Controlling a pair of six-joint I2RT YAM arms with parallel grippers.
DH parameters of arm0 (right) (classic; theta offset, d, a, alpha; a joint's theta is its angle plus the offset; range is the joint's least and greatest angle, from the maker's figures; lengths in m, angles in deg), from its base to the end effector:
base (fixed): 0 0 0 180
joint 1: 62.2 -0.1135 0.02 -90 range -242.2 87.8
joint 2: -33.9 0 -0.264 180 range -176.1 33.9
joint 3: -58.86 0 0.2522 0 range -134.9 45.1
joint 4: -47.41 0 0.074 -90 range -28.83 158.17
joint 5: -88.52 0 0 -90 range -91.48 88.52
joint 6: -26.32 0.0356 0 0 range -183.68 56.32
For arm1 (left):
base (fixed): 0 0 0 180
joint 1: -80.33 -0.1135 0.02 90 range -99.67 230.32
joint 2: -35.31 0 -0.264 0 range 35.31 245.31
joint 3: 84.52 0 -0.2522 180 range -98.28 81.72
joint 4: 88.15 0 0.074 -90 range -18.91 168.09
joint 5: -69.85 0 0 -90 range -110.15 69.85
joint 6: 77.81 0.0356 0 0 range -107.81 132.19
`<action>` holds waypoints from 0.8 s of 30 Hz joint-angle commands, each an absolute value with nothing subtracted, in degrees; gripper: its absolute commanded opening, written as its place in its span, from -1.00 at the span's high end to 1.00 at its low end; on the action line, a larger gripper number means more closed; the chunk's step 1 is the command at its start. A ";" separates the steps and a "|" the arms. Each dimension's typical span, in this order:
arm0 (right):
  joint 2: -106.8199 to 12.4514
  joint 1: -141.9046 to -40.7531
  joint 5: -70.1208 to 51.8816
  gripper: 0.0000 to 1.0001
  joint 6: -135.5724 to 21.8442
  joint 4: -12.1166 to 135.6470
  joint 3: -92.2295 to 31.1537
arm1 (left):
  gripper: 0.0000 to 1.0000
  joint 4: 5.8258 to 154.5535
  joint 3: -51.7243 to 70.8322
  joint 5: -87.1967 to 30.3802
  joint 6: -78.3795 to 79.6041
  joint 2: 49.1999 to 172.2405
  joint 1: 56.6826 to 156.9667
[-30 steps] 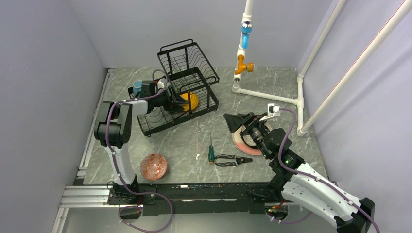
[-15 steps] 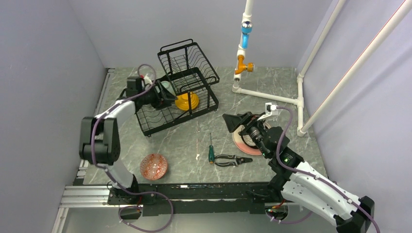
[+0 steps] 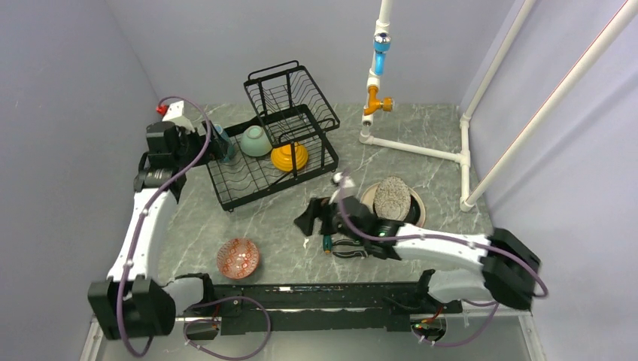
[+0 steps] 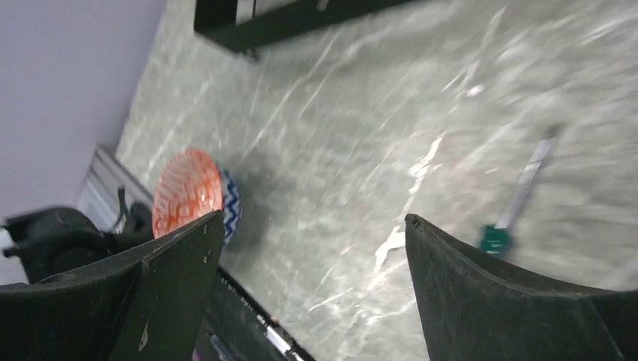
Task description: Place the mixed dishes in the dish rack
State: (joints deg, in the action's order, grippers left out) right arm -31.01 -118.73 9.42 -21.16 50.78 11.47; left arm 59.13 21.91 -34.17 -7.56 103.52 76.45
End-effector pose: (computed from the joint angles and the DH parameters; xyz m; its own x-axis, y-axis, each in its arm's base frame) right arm 0.1437 0.2051 0.2378 -0.6327 0.2464 -0.7342 -0.3990 0.7088 0.5817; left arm 0.2695 0.0096 0.3323 -0.4819 -0.3613 -0.7983 -0.0147 0.9142 -0.4049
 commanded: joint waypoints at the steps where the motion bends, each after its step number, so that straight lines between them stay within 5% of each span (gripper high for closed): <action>1: -46.17 -126.10 7.54 -0.81 -14.64 43.66 4.10 | -0.99 58.66 23.06 -23.84 0.04 95.52 78.68; 12: -68.59 -133.88 7.20 -0.75 -16.77 52.55 -15.26 | -0.99 63.20 26.40 -18.10 5.24 87.62 86.40; 24: -78.55 -138.91 16.71 -0.37 -27.15 65.73 -29.47 | -0.99 61.65 24.89 -20.97 4.44 90.49 86.48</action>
